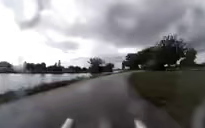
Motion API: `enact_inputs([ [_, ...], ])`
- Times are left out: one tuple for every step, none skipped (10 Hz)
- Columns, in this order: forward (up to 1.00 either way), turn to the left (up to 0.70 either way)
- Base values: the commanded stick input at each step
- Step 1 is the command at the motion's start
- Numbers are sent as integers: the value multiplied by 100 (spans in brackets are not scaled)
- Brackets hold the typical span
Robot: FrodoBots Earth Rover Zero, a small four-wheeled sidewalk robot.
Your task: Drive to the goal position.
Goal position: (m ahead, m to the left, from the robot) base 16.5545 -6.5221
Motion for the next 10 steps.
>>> enact_inputs([
  [100, -2],
  [100, 0],
  [100, 0],
  [100, 0],
  [100, 0],
  [100, 0],
  [100, 0],
  [100, 0],
  [100, 0],
  [100, 0],
])
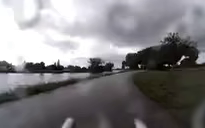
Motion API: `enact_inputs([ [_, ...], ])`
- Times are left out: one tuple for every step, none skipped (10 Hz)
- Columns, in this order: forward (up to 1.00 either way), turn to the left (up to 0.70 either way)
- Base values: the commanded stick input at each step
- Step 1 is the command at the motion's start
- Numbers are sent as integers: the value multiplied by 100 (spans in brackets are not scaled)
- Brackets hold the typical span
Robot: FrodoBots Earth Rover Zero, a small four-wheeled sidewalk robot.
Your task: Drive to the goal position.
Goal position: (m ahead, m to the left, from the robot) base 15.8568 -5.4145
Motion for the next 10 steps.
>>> enact_inputs([
  [100, 0],
  [100, 0],
  [100, 0],
  [100, -7],
  [100, -40],
  [100, -40],
  [100, -40],
  [100, -40],
  [100, -36],
  [100, -7],
])
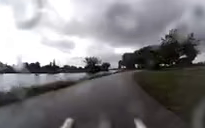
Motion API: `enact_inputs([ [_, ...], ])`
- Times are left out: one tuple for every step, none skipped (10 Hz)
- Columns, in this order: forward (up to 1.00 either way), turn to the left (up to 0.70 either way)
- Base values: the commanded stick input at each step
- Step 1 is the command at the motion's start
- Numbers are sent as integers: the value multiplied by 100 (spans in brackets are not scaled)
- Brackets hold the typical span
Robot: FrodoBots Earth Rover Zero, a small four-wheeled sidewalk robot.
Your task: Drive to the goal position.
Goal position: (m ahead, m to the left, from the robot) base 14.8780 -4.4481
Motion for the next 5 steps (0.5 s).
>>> enact_inputs([
  [100, 0],
  [100, 0],
  [100, 0],
  [100, 0],
  [100, 0],
])
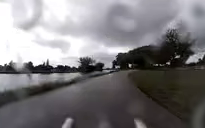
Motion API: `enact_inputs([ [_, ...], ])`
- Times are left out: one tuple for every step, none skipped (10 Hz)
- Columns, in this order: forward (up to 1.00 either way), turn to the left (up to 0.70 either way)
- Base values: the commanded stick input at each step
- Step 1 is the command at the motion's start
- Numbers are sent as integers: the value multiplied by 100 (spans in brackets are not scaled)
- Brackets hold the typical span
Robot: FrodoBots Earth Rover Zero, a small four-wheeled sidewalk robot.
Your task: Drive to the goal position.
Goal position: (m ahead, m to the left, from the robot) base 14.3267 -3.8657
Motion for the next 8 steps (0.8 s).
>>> enact_inputs([
  [100, 0],
  [100, 0],
  [100, 0],
  [100, 0],
  [100, 0],
  [100, 0],
  [100, 0],
  [100, 0],
])
